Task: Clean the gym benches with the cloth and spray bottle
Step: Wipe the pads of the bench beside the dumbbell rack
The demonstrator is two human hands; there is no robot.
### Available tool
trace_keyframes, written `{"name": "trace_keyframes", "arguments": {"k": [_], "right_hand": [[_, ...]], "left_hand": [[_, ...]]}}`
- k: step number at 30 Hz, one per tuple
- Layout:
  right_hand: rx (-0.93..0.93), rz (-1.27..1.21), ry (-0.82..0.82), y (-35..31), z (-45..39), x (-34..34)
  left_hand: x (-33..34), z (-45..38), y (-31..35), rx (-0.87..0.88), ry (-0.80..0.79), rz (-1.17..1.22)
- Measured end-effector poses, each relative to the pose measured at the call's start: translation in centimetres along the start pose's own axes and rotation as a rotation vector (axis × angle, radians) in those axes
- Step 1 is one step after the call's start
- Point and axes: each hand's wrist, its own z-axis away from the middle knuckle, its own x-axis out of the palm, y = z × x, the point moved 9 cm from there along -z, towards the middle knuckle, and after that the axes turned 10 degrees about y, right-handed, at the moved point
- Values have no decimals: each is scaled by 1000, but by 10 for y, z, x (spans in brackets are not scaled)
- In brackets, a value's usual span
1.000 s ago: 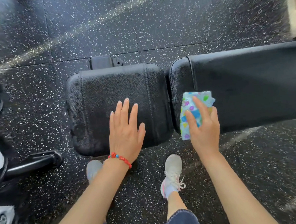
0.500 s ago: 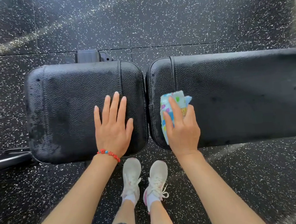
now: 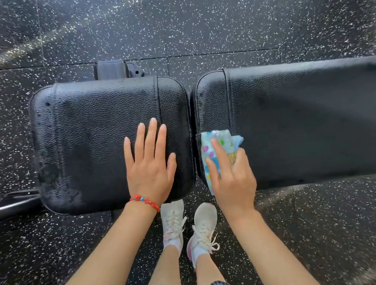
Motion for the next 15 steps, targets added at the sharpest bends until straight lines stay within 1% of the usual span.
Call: {"name": "trace_keyframes", "arguments": {"k": [2,4,9,11,15], "right_hand": [[-4,-7,-12,-1,-4,1],[10,-16,-19,0,-26,8],[145,-104,14,9,-94,28],[145,-106,-3,10,-92,28],[51,-191,-54,13,-54,6]], "left_hand": [[0,0,0,-3,-1,-2],[1,0,0,2,-7,-5],[2,1,1,3,-34,6],[0,-1,2,-11,-42,8],[-10,-7,22,-49,-38,77]]}}
